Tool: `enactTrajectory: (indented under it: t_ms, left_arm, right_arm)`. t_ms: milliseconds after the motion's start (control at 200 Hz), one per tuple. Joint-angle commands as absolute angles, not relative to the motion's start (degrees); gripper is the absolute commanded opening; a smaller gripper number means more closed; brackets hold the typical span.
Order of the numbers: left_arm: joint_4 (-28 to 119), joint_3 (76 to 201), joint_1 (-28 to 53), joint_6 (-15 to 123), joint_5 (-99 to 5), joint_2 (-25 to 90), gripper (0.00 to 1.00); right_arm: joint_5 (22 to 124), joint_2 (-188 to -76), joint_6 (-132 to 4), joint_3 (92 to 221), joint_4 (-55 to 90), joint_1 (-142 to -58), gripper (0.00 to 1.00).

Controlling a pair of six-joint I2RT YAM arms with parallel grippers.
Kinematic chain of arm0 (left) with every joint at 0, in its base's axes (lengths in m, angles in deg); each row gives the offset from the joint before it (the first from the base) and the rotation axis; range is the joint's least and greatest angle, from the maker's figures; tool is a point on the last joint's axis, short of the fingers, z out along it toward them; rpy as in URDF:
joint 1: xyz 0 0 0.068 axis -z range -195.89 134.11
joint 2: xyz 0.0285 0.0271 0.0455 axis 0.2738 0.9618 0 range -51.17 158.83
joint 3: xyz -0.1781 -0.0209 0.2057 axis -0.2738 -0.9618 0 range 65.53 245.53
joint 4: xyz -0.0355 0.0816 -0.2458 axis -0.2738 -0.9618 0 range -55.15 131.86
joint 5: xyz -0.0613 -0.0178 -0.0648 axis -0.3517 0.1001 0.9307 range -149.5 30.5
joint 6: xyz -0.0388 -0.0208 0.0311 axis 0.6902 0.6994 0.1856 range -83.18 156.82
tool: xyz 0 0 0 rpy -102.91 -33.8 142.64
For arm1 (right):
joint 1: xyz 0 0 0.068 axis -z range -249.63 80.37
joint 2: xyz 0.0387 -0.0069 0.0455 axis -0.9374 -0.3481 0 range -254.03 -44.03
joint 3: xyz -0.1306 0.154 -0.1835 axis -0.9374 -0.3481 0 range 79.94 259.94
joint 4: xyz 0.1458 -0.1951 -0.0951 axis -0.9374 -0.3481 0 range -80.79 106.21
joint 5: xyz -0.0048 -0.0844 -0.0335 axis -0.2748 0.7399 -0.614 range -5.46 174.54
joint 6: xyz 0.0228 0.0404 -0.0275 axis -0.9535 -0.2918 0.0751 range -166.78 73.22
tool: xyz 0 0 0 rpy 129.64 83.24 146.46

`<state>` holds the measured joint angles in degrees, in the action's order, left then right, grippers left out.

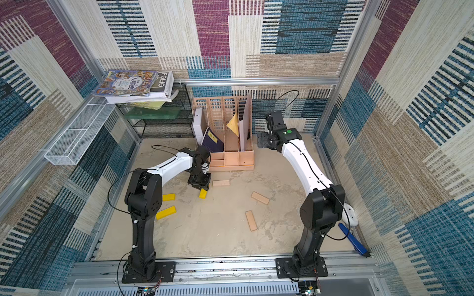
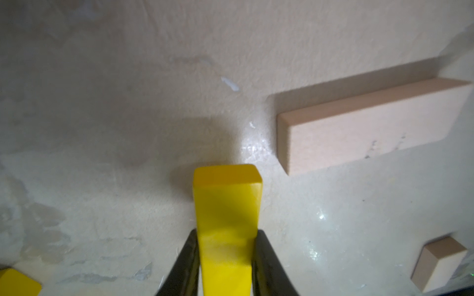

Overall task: Assemble the number 6 with building blocks
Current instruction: Assemble the building block at the center of the board.

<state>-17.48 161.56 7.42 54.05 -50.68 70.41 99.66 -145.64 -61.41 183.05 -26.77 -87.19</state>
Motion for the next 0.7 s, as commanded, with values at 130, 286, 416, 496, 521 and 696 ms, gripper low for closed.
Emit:
enactTrajectory:
  t_ms: [130, 286, 416, 496, 521, 696]
  left_arm:
    - [-12.55, 161.33, 7.13, 63.07, -52.92, 71.45, 0.07]
    - [-10.94, 161.32, 7.22, 65.8, -51.69, 72.48, 0.07]
    - [-10.33, 161.24, 7.22, 66.26, -51.85, 72.93, 0.06]
    - [-9.92, 161.39, 7.22, 66.52, -51.81, 73.4, 0.06]
    - [-9.86, 161.61, 7.29, 66.57, -51.65, 73.61, 0.06]
    - [-9.9, 163.36, 7.79, 66.72, -51.49, 74.85, 0.06]
  right_arm:
    - [100.57, -144.6, -61.7, 181.4, -26.34, -87.28, 0.95]
    - [100.45, -143.51, -61.66, 179.41, -25.58, -87.22, 0.94]
    - [101.06, -142.54, -61.37, 178.07, -25.21, -87.24, 0.94]
    - [101.15, -141.99, -61.34, 177.19, -24.85, -87.13, 0.94]
    - [101.17, -141.88, -61.33, 177.05, -24.75, -87.19, 0.94]
    - [101.31, -141.36, -61.43, 176.42, -24.48, -87.12, 0.94]
